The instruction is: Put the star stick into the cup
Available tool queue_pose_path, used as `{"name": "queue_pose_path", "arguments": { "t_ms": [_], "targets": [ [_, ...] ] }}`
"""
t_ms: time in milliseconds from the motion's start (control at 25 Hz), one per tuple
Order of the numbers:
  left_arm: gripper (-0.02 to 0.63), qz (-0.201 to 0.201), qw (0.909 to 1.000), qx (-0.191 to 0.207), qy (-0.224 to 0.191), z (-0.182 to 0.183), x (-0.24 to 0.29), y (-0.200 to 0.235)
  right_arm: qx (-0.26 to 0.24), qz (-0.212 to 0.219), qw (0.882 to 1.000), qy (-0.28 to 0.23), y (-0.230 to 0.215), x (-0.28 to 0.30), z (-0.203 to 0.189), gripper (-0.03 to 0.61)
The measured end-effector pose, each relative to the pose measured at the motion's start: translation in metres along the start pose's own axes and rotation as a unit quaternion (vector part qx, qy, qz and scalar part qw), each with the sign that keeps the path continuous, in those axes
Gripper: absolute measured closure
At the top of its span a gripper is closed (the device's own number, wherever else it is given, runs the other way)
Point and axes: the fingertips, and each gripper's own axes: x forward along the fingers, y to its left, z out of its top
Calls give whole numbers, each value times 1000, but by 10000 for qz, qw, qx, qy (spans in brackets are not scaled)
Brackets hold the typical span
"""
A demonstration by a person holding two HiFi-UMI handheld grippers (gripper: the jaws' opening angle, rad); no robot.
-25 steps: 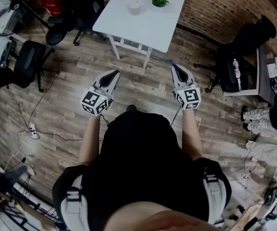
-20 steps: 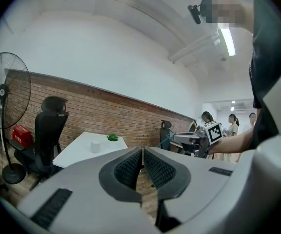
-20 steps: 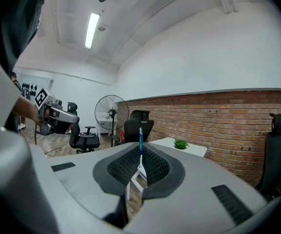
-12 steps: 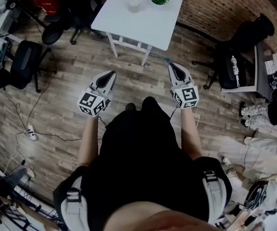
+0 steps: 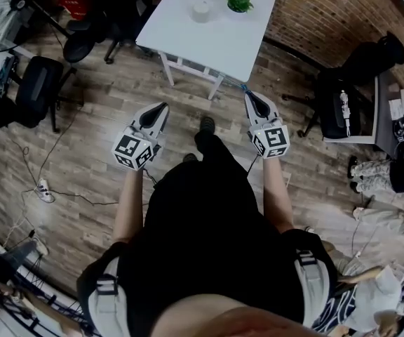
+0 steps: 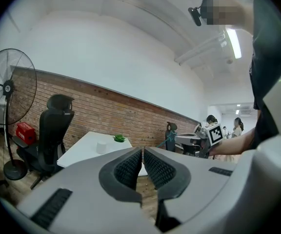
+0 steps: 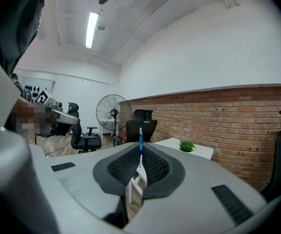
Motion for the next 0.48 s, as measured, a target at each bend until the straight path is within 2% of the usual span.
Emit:
{"name": "queue_pose_path", "arguments": {
  "t_ms": [240,480],
  "targets": [
    [583,-88,10000,18,-12,15,26,26,23,75,10000,-3,-14,37,6,569],
    [582,-102,9998,142,15,34,71,40,102,110,9999,20,-55,70,5,569]
  ]
}}
